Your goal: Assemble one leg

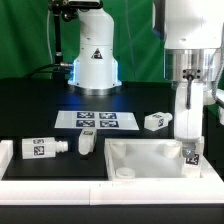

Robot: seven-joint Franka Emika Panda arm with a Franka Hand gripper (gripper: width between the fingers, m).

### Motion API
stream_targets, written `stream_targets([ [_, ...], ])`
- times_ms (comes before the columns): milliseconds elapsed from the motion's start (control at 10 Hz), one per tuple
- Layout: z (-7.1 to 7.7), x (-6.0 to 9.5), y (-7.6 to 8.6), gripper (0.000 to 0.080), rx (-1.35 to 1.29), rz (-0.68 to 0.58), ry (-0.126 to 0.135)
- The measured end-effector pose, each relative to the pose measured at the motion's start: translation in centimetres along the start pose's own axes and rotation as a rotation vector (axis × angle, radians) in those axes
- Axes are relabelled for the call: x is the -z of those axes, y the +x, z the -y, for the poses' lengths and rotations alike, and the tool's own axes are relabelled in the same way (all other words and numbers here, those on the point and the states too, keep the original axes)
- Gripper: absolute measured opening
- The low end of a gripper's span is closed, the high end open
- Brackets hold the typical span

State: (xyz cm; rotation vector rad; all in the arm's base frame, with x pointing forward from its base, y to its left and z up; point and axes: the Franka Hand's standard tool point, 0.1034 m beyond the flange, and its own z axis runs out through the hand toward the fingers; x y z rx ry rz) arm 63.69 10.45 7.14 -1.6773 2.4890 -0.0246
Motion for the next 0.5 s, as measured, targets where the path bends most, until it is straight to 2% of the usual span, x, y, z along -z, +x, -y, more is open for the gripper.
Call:
stream_targets([
  [100,0.1,1.0,-1.2,0.0584,0.009,0.015,0.009],
  [200,0.4,3.4,-3.1,0.0638,0.028,0.046,0.030],
  [300,0.5,4.5,-3.7,0.0646,0.050,0.058,0.031],
  [500,0.4,4.3,-3.6,0.0646,0.057,0.056,0.030],
])
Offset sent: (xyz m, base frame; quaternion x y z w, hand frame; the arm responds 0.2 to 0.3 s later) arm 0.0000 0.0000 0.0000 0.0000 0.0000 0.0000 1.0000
